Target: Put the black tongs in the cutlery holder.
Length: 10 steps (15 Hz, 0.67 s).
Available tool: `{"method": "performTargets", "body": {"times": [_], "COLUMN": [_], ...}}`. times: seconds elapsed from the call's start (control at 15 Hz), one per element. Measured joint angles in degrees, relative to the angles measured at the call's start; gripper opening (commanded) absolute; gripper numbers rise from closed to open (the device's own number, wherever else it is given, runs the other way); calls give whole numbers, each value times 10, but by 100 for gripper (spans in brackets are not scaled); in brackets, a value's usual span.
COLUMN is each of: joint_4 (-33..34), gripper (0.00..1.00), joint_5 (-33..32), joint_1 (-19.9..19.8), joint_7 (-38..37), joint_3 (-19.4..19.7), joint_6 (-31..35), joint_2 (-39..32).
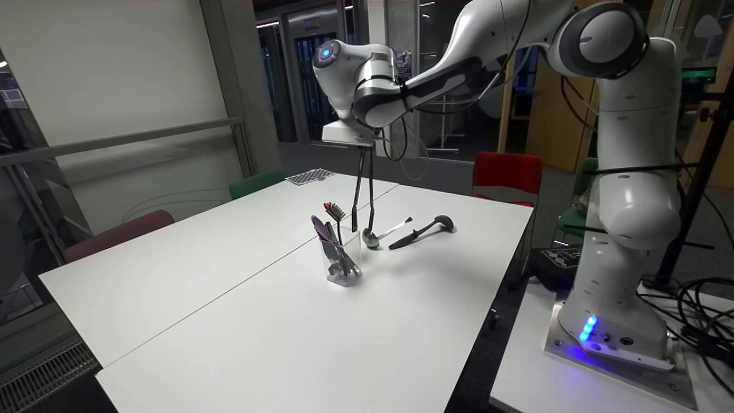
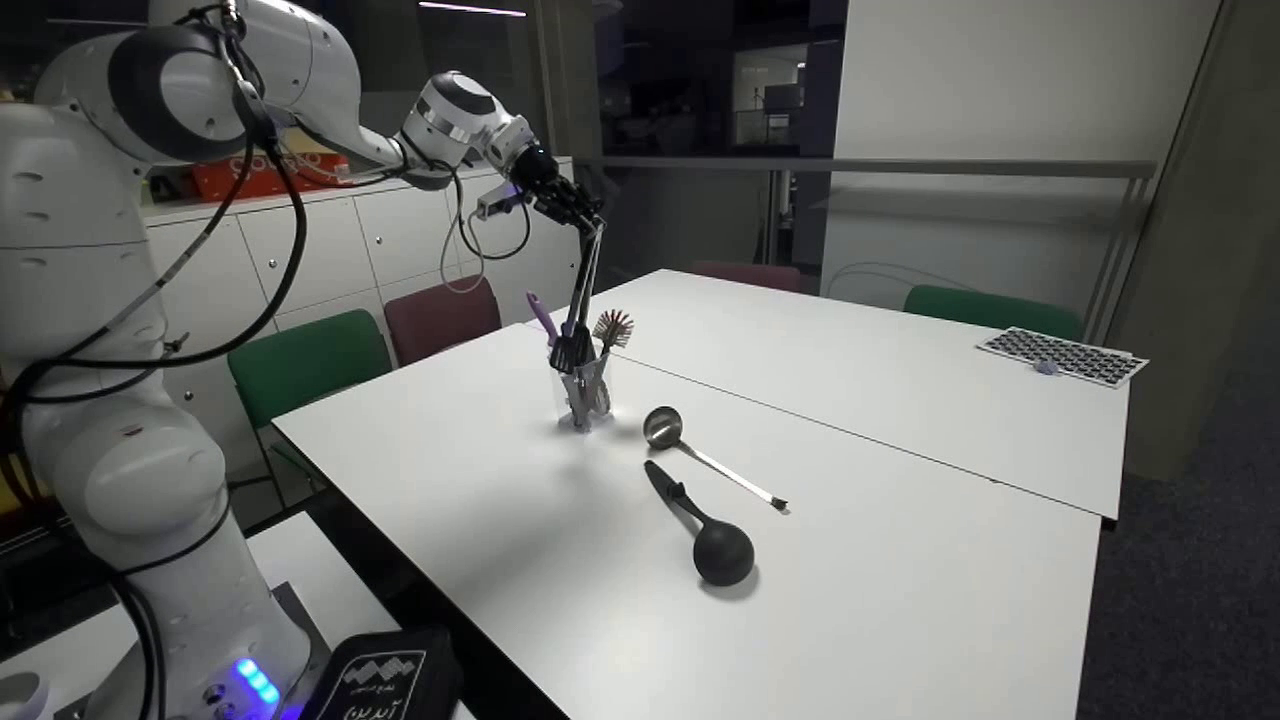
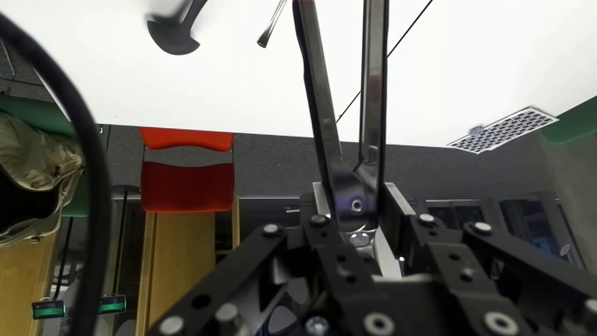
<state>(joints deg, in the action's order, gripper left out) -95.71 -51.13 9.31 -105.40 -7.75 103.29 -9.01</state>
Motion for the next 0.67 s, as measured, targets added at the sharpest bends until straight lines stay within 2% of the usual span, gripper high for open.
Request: {"method": "performTargets", "body": {"times": [0.67], "joint_4": [49], "gripper": [8], "joint_5": [-1], "joint_1": [8], "joint_7": [18], "joint_3": [2], "joint_6": [-21], "joint_2": [-46]}}
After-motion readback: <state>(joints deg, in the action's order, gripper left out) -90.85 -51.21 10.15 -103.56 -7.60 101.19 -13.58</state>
